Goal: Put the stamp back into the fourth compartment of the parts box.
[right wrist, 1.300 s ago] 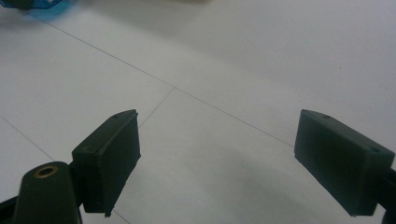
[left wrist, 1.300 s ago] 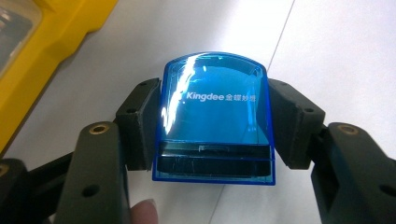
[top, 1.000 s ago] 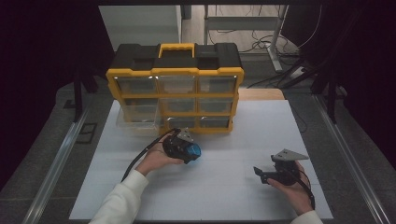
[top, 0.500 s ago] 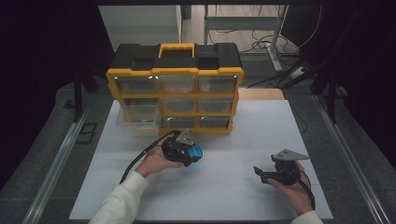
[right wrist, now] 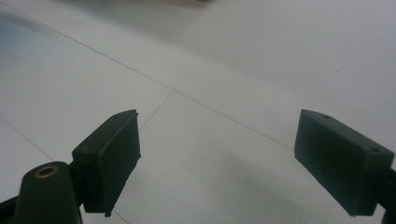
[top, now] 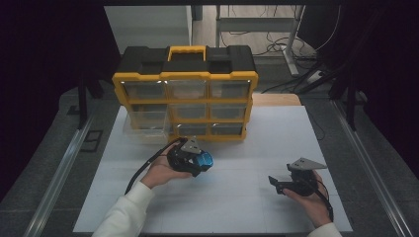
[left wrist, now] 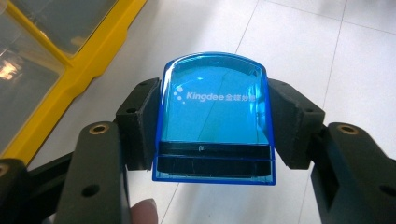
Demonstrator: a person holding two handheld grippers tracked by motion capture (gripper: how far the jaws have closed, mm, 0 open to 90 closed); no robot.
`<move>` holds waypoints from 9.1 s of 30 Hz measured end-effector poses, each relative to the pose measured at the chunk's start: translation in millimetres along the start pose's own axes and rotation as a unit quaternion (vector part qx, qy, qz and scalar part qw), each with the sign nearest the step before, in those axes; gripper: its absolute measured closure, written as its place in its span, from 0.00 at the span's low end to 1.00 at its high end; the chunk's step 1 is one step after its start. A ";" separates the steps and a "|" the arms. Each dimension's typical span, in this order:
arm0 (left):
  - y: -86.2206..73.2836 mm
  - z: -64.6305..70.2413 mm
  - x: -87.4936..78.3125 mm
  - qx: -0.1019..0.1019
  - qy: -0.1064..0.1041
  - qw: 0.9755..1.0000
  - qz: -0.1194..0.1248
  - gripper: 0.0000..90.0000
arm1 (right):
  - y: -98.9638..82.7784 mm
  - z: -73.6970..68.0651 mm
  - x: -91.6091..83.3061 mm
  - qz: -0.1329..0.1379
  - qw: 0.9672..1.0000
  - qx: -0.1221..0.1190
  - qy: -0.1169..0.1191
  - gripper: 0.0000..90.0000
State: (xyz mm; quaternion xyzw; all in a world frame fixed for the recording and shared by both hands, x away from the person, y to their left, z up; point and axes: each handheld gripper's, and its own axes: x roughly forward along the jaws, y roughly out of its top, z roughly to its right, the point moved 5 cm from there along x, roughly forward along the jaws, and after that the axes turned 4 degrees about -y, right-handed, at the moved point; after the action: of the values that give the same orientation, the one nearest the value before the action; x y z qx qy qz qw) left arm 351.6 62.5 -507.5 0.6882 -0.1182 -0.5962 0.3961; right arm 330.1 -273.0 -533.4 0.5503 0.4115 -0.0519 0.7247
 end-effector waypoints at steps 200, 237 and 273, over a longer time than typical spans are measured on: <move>-1.2 -19.4 -151.8 -0.065 0.115 0.973 0.190 0.46 | -2.6 -1.1 3.7 -0.016 1.000 -0.009 -0.003 0.16; -0.5 -27.0 -157.2 -0.075 0.124 0.969 0.201 0.46 | -1.8 -1.7 4.2 -0.015 1.000 -0.009 -0.002 0.16; -2.6 -58.9 -181.2 -0.097 0.162 0.961 0.201 0.46 | -0.6 -1.8 3.9 -0.012 1.000 -0.007 -0.003 0.16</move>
State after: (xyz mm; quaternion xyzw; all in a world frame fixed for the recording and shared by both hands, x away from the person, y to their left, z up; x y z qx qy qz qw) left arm 357.3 203.1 -379.0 0.6958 -0.1296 -0.3940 0.5864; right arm 331.4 -270.2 -536.5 0.5403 0.4165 -0.0592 0.7287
